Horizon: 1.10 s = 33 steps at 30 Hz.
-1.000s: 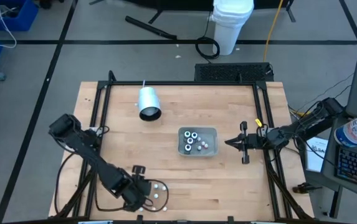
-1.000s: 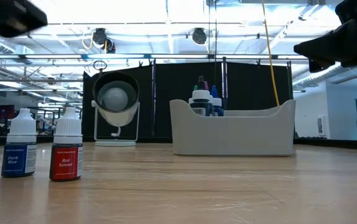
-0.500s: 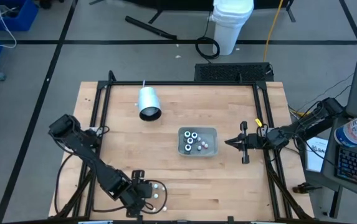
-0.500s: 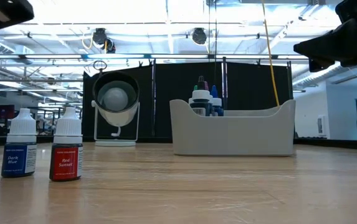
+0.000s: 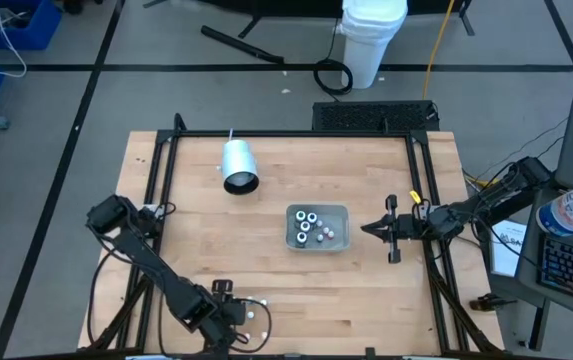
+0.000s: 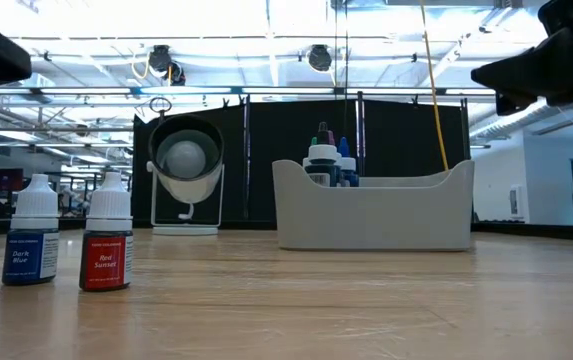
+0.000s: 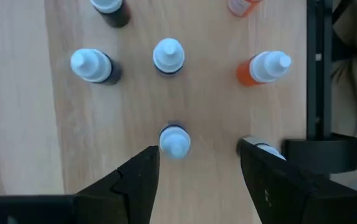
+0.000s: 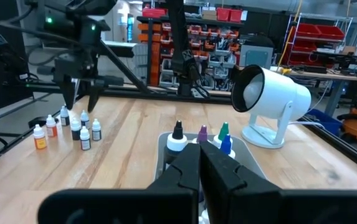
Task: Pick & Place food coloring
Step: Put the bottom small blue food coloring bottle into the white bin
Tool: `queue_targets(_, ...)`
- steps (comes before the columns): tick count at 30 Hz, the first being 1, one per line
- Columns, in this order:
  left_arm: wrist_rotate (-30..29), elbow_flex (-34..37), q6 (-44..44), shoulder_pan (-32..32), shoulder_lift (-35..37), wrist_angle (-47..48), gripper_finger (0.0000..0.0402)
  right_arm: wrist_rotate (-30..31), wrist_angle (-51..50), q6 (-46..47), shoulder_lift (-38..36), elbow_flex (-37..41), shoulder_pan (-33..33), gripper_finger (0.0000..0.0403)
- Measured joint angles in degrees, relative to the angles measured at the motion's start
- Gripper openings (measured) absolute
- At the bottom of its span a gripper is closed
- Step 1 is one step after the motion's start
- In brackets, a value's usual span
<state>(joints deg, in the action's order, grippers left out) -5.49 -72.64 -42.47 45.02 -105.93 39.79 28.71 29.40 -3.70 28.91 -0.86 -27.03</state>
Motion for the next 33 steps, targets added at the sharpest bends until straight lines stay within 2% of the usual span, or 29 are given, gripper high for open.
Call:
queue_targets(8,-0.4,-0.1,0.3,-0.7,0.0,0.4,0.0228,0.0,0.8,0.0,0.0,0.0,0.0,0.0002)
queue_targets(16,1.0,0.0,4.6,-1.6,-3.2,0.0,0.0228,0.0,0.8,-0.1,0.0,0.0,0.0,0.0002)
queue_targets(33,1.6,0.0,6.0,-2.6,-3.6,0.7,0.0227,0.0,0.8,-0.4,0.0,0.0,0.0,0.0002)
